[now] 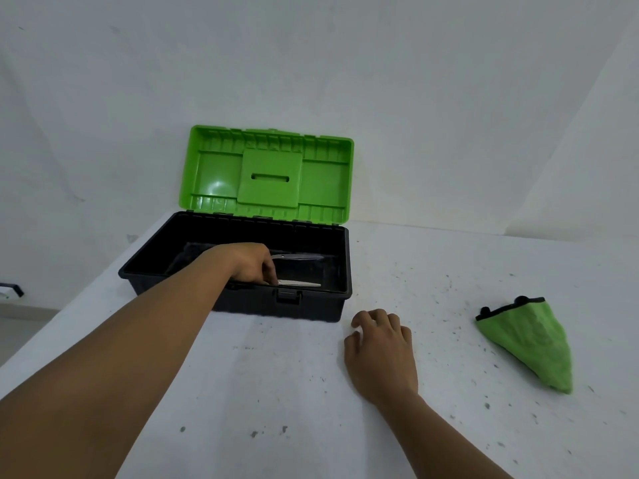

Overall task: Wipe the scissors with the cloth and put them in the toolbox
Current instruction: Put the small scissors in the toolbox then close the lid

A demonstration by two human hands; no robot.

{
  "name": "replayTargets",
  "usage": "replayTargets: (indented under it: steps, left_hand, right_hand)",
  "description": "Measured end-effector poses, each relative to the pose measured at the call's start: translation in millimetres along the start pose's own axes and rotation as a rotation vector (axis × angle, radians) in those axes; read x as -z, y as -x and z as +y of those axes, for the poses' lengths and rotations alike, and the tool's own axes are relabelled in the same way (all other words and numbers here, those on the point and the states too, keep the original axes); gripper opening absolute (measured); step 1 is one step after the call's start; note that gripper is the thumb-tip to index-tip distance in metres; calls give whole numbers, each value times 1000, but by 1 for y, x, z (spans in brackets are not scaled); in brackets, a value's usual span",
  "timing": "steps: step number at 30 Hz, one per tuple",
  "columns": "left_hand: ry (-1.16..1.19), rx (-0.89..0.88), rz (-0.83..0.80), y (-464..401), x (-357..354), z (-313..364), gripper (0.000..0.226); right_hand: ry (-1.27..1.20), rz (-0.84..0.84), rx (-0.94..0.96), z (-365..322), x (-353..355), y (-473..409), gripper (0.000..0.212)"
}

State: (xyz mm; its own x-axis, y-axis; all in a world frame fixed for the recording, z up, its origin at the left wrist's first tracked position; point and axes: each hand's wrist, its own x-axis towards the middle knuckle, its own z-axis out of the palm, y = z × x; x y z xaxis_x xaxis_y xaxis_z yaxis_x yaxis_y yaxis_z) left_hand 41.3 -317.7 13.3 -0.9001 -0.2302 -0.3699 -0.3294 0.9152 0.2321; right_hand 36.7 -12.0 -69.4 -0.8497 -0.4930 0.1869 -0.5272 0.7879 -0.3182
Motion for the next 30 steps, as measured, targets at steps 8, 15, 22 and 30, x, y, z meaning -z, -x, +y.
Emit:
replayTargets:
  steps: [8,15,22,30]
  left_hand:
    - [76,-2,98,-3,-4,-3,30]
    - [199,-17,200,-2,-3,-15,30]
    - [-43,36,177,-3,1,-32,47]
    - [-69,23,377,-11,-9,-23,19]
  right_hand:
    - [-14,4,-4,0,0,1,30]
    - [-3,-18,-15,0,1,-1,31]
    - [0,-17,-15,0,1,-2,31]
    - [8,-13,-14,-1,1,-2,30]
